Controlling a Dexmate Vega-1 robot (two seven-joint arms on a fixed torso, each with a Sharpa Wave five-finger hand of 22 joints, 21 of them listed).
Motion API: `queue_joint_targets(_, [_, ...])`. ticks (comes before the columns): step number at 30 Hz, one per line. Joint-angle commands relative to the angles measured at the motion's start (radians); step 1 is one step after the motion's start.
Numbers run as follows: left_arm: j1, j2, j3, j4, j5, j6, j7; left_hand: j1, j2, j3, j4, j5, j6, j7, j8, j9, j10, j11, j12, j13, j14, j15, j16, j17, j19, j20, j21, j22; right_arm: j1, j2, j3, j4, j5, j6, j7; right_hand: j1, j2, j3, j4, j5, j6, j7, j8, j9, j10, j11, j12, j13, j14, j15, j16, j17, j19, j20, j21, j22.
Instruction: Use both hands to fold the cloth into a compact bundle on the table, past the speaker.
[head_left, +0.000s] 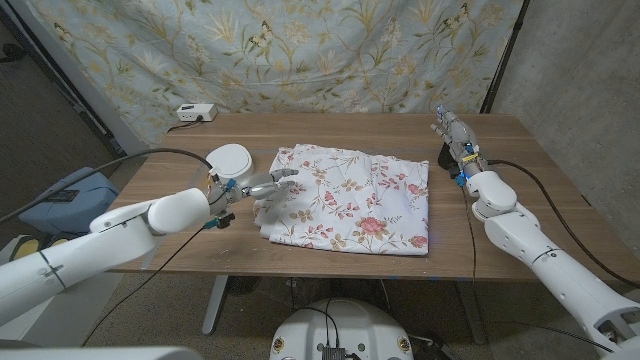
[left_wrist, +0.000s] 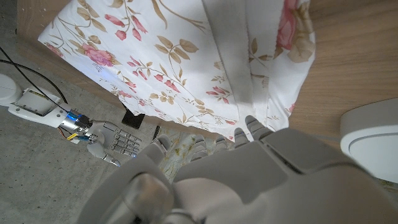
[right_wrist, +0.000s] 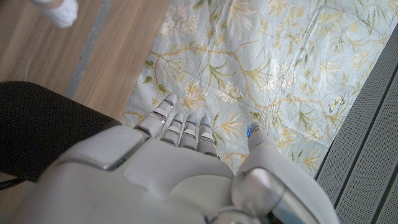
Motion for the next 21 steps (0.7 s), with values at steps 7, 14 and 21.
queue_joint_targets(7, [0.192, 0.118, -0.128, -0.110, -0.019, 0.066, 0.111, -0.011, -0.003, 0.011, 0.000, 0.004, -0.002, -0.006, 0.012, 0.004, -0.004, -0.003, 0.006, 0.002, -0.048, -0.008, 0.004, -0.002, -0.002, -0.005, 0.003, 0.004, -0.011, -0.018, 0.009, -0.021, -0.012, -0.001, -0.006, -0.001, -0.003, 0.001, -0.007, 0.003, -0.006, 0.000, 0.003, 0.004, -0.005, -0.002, 0.002, 0.005, -0.013, 0.001, 0.004, 0.001, -0.007, -0.050, -0.002, 0.003])
queue_joint_targets(14, [0.203, 0.151, -0.135, -0.128, -0.003, 0.106, 0.085, -0.016, -0.003, 0.014, 0.002, 0.004, -0.002, -0.008, 0.013, 0.004, -0.002, -0.003, 0.007, 0.002, -0.047, -0.009, 0.005, -0.003, -0.003, -0.006, 0.004, 0.004, -0.018, -0.023, 0.015, -0.026, -0.015, -0.006, -0.016, -0.001, -0.003, 0.001, -0.008, 0.003, -0.008, 0.000, 0.003, 0.004, -0.008, -0.002, 0.002, 0.005, -0.015, 0.001, 0.004, 0.000, -0.011, -0.050, -0.003, 0.003])
queue_joint_targets(21, [0.133, 0.165, -0.072, -0.144, 0.032, 0.169, -0.001, -0.058, -0.001, 0.001, 0.031, -0.002, -0.011, -0.014, 0.013, 0.007, -0.015, -0.006, 0.005, 0.003, -0.056, 0.001, 0.007, 0.004, -0.018, -0.001, 0.003, 0.006, -0.025, -0.029, 0.021, -0.026, -0.015, -0.006, -0.019, -0.002, -0.003, 0.001, -0.008, 0.003, -0.009, 0.000, 0.004, 0.004, -0.009, -0.002, 0.002, 0.005, -0.017, 0.001, 0.004, 0.000, -0.012, -0.050, -0.002, 0.003])
